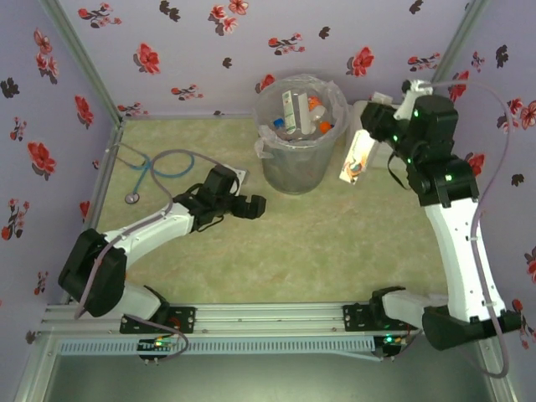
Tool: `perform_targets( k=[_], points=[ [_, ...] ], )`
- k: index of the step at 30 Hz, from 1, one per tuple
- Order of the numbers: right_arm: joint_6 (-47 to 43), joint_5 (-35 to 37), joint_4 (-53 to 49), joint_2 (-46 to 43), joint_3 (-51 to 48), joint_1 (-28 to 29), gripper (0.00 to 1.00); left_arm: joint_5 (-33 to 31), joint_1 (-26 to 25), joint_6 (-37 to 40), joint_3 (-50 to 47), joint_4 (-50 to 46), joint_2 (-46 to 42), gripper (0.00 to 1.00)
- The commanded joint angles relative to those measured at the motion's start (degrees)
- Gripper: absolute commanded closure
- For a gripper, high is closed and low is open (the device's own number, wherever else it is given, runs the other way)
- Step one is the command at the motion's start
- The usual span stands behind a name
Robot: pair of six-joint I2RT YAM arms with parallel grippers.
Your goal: Put the plastic bottles in the bin
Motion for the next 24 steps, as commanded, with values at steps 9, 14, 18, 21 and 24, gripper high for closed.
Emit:
perform_targets(
  k=[9,14,18,21,24],
  points=[
    [-11.42,-6.77,4.84,33.62,36.48,7.81,0.86,-1.05,0.33,-2.48,-5.62,-1.10,-10.72,0.00],
    [-10.75,-8.19,-1.95,49.26,55.54,8.69,0.86,-1.66,0.53,-1.48,-7.16,-2.06,-14.60,0.00],
    [-9.06,-9.89,-1.74,54.79,57.07,9.27,0.86,-2.47,0.68,-1.06,-7.57,-2.79,-16.33,0.00],
    [-10.08,-9.15,-4.36,55.92,56.37,10.47,0.85,-2.56,0.79,-1.49,-8.69,-2.32,-17.09,0.00],
    [-11.00,-7.41,-5.77,55.87,52.97,11.40,0.78,-2.47,0.76,-1.68,-9.44,-1.90,-17.37,0.00]
  ],
)
